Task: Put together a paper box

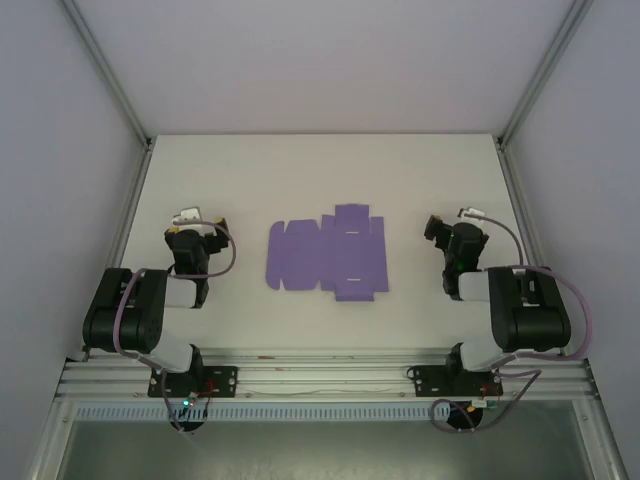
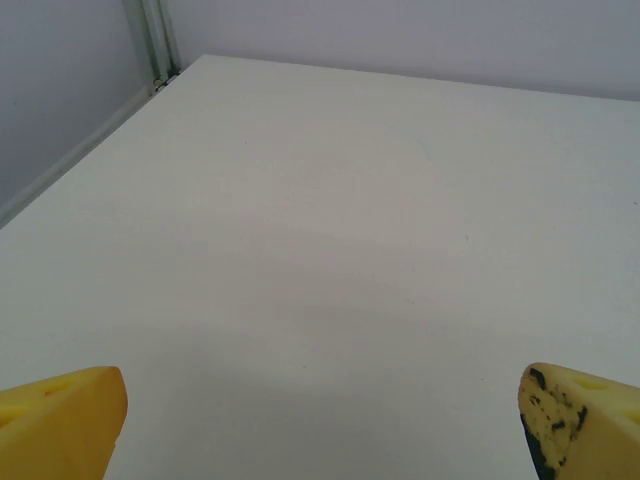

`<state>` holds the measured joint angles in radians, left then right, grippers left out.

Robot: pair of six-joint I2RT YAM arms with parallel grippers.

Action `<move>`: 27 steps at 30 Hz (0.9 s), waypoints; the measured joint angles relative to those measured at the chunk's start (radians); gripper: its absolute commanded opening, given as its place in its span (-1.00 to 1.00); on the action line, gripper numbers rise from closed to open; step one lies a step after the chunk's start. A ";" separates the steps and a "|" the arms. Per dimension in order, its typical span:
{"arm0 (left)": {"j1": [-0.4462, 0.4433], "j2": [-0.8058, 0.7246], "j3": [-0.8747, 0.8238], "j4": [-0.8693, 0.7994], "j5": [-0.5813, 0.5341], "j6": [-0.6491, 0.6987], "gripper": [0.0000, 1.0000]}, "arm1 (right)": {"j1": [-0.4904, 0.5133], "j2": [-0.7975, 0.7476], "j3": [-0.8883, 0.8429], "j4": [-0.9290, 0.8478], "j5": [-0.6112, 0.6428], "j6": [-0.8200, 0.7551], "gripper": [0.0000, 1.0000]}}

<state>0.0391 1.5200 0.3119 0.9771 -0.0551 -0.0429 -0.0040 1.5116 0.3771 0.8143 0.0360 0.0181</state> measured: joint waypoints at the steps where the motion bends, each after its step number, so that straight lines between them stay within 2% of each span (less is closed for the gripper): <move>1: 0.000 0.000 0.000 0.000 0.000 0.000 1.00 | 0.000 0.000 0.000 0.000 0.000 0.000 0.99; 27: -0.001 0.000 0.002 -0.001 0.030 0.018 1.00 | 0.000 0.000 0.000 0.000 0.000 0.000 1.00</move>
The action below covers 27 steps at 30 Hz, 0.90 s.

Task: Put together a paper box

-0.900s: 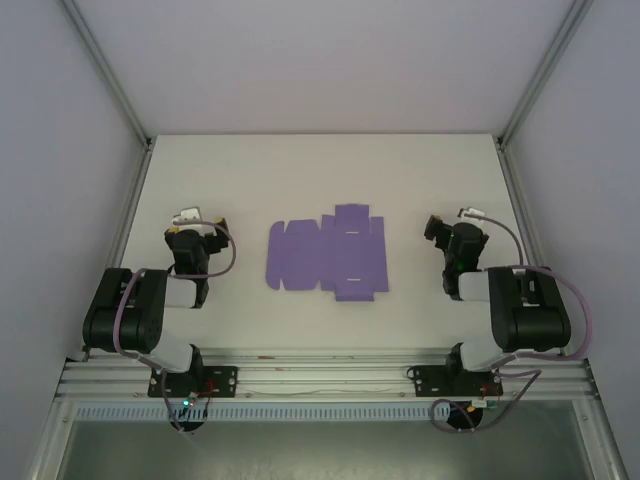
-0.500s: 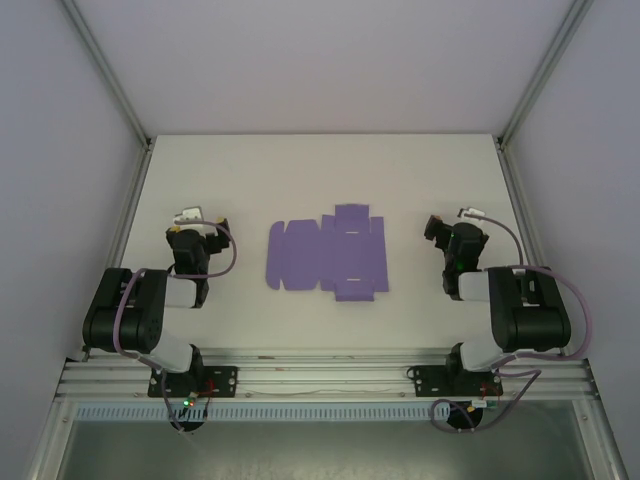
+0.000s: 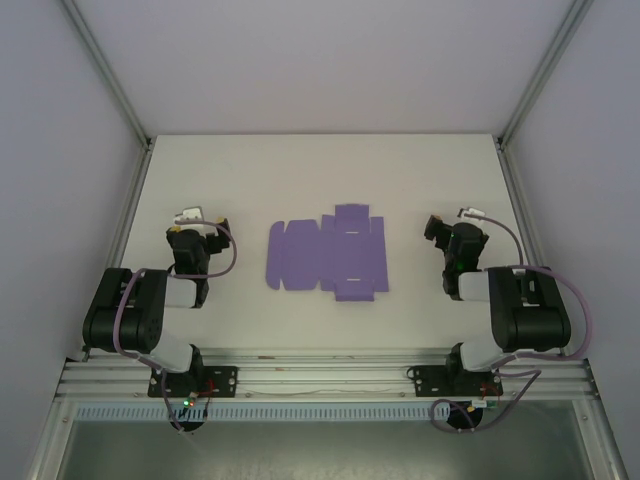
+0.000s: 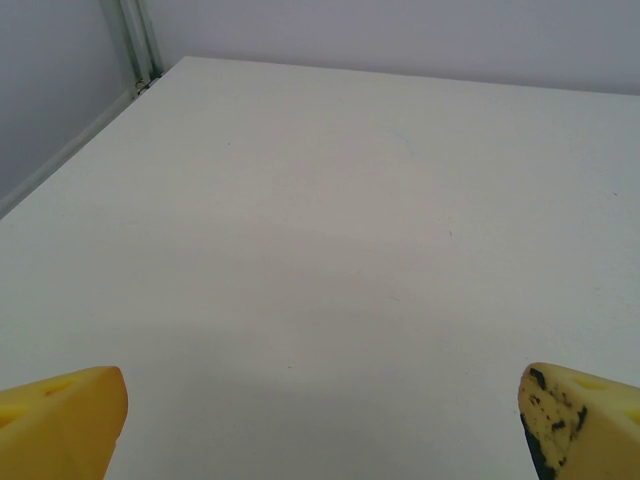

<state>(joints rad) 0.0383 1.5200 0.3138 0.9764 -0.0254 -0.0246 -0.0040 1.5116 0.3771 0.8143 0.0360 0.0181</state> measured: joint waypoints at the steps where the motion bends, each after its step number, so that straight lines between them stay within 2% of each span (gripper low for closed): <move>1: 0.000 0.000 0.000 0.000 0.000 0.000 1.00 | 0.000 0.000 0.000 0.000 0.000 0.001 0.99; 3: 0.000 -0.005 0.005 -0.017 -0.002 0.000 1.00 | 0.000 -0.011 0.001 -0.016 0.001 0.005 0.99; 8: 0.000 -0.126 0.099 -0.232 -0.012 -0.011 1.00 | 0.000 -0.145 0.069 -0.207 0.009 0.020 0.99; 14: -0.013 -0.241 0.259 -0.486 0.025 -0.122 1.00 | 0.025 -0.311 0.229 -0.448 0.001 0.110 1.00; 17: -0.036 -0.249 0.328 -0.615 0.077 -0.208 1.00 | 0.081 -0.332 0.306 -0.572 -0.024 0.166 0.82; 20: -0.071 -0.248 0.362 -0.708 0.158 -0.293 0.99 | 0.161 -0.297 0.390 -0.698 -0.091 0.225 0.54; 25: -0.133 -0.211 0.386 -0.832 0.291 -0.399 0.99 | 0.342 -0.100 0.563 -0.897 -0.192 0.294 -0.07; 27: -0.150 -0.177 0.398 -0.880 0.338 -0.426 0.99 | 0.395 -0.011 0.616 -0.965 -0.227 0.317 -0.20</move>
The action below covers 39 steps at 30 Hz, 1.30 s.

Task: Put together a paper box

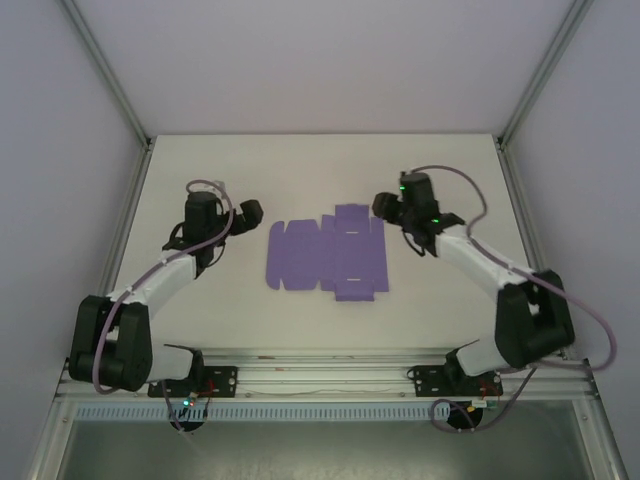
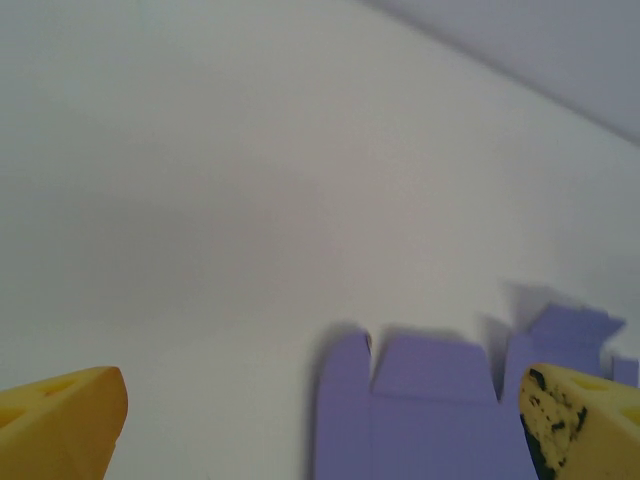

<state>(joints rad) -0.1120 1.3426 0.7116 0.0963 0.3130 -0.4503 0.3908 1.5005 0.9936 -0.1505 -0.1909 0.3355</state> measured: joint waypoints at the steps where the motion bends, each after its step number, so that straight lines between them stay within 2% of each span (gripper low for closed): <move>1: -0.006 0.019 0.008 -0.024 0.021 -0.010 0.99 | 0.016 0.038 0.015 -0.026 -0.016 0.009 -0.21; 6: -0.026 0.120 0.042 -0.112 0.097 -0.022 0.99 | 0.033 0.167 0.019 -0.101 -0.071 0.044 -0.30; 12: -0.050 0.231 0.058 -0.130 0.201 -0.022 0.97 | 0.032 0.263 0.005 -0.121 -0.071 0.082 -0.33; 22: -0.050 0.335 0.098 -0.111 0.348 -0.020 0.76 | 0.031 0.270 0.005 -0.111 -0.060 0.099 -0.34; 29: -0.061 0.381 0.093 0.010 0.524 -0.059 0.65 | 0.031 0.269 -0.004 -0.095 -0.060 0.099 -0.34; 35: -0.066 0.381 0.087 0.055 0.589 -0.077 0.45 | 0.031 0.267 -0.021 -0.052 -0.061 0.098 -0.35; 39: -0.065 0.381 0.088 0.059 0.595 -0.080 0.16 | 0.031 0.258 -0.038 -0.024 -0.064 0.095 -0.34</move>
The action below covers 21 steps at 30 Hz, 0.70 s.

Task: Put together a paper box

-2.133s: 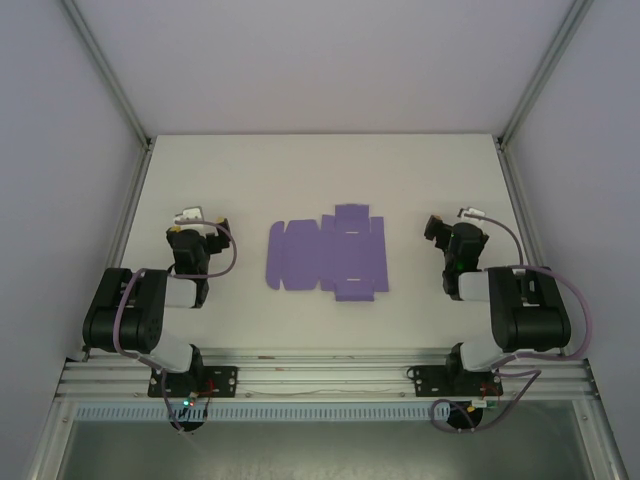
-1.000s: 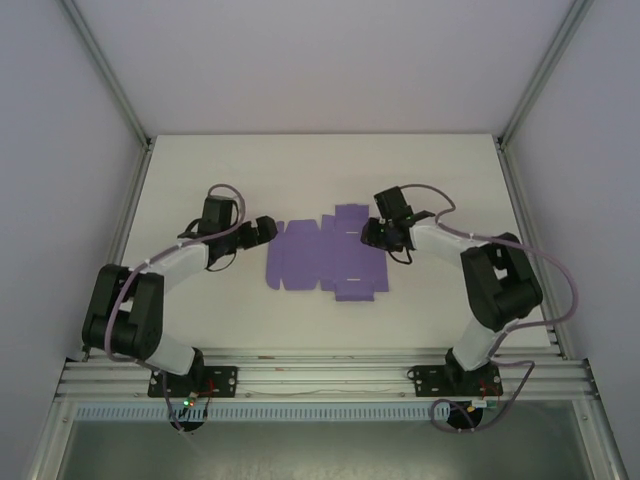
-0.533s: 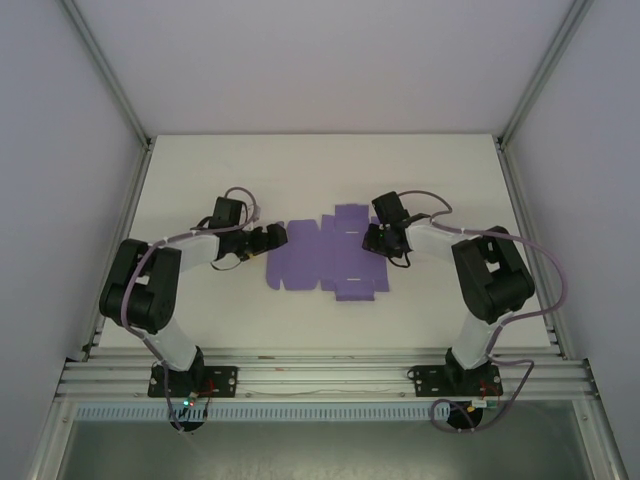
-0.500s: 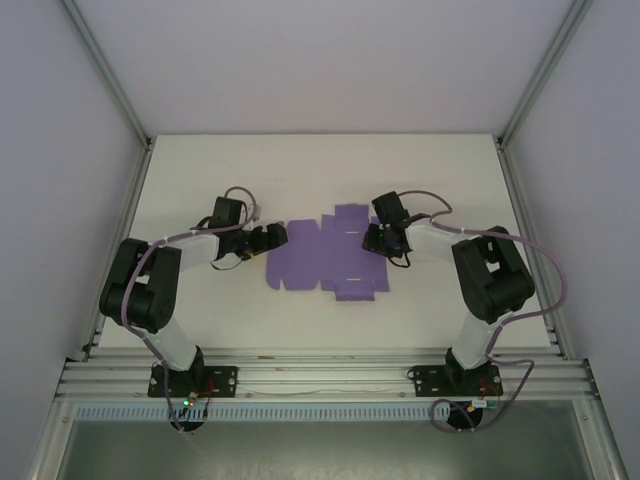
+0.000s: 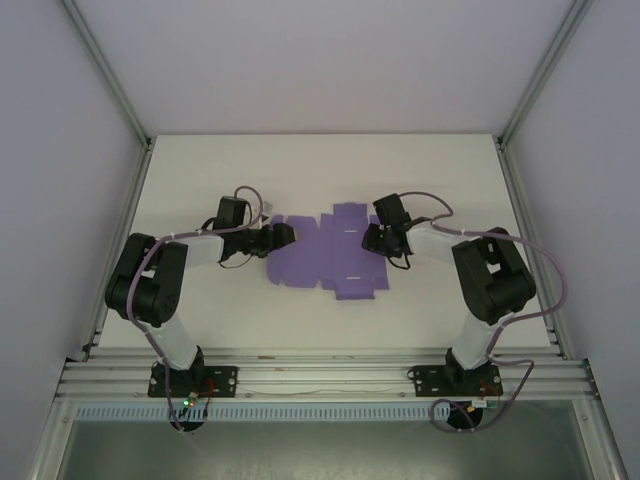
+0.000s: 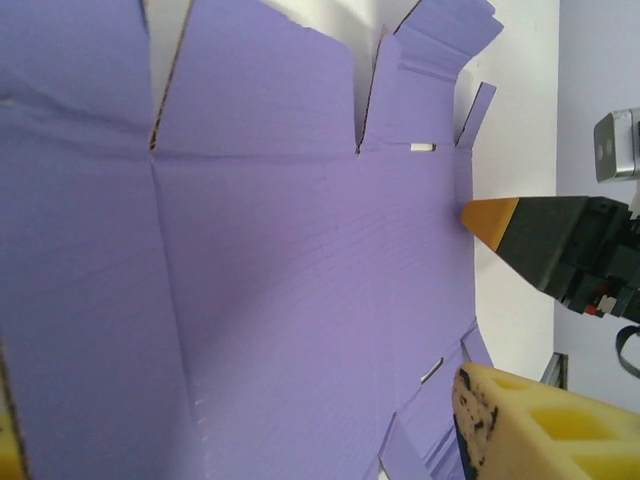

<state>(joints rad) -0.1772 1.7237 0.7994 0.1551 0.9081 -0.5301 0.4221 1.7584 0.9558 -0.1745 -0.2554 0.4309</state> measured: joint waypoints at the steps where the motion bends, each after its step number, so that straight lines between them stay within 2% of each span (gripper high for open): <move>1: 0.000 0.001 0.000 0.001 0.000 -0.002 0.05 | 0.000 -0.001 -0.002 0.004 0.000 -0.002 -0.34; 6: 0.000 0.009 0.002 0.010 -0.003 0.000 -0.54 | -0.001 -0.014 -0.018 0.026 -0.008 -0.018 -0.29; 9: 0.000 0.007 0.003 0.028 -0.002 -0.001 -0.93 | -0.011 -0.039 -0.041 0.036 -0.027 -0.031 -0.11; 10: 0.000 0.003 0.003 0.037 0.002 -0.002 -1.00 | -0.017 -0.054 -0.053 0.036 -0.037 -0.037 -0.02; 15: -0.001 -0.069 0.003 0.101 0.035 0.000 -1.00 | -0.085 -0.212 -0.129 0.050 -0.115 -0.078 0.51; 17: 0.000 -0.115 0.006 0.146 0.062 0.000 -1.00 | -0.130 -0.300 -0.154 0.071 -0.165 -0.100 0.61; 21: 0.000 -0.201 0.025 0.238 0.137 0.009 -1.00 | -0.203 -0.431 -0.185 0.122 -0.255 -0.142 0.64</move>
<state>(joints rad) -0.1772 1.5223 0.8246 0.3935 1.0454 -0.5213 0.2192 1.3270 0.7704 -0.0525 -0.5106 0.2890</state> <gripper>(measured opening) 0.083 0.817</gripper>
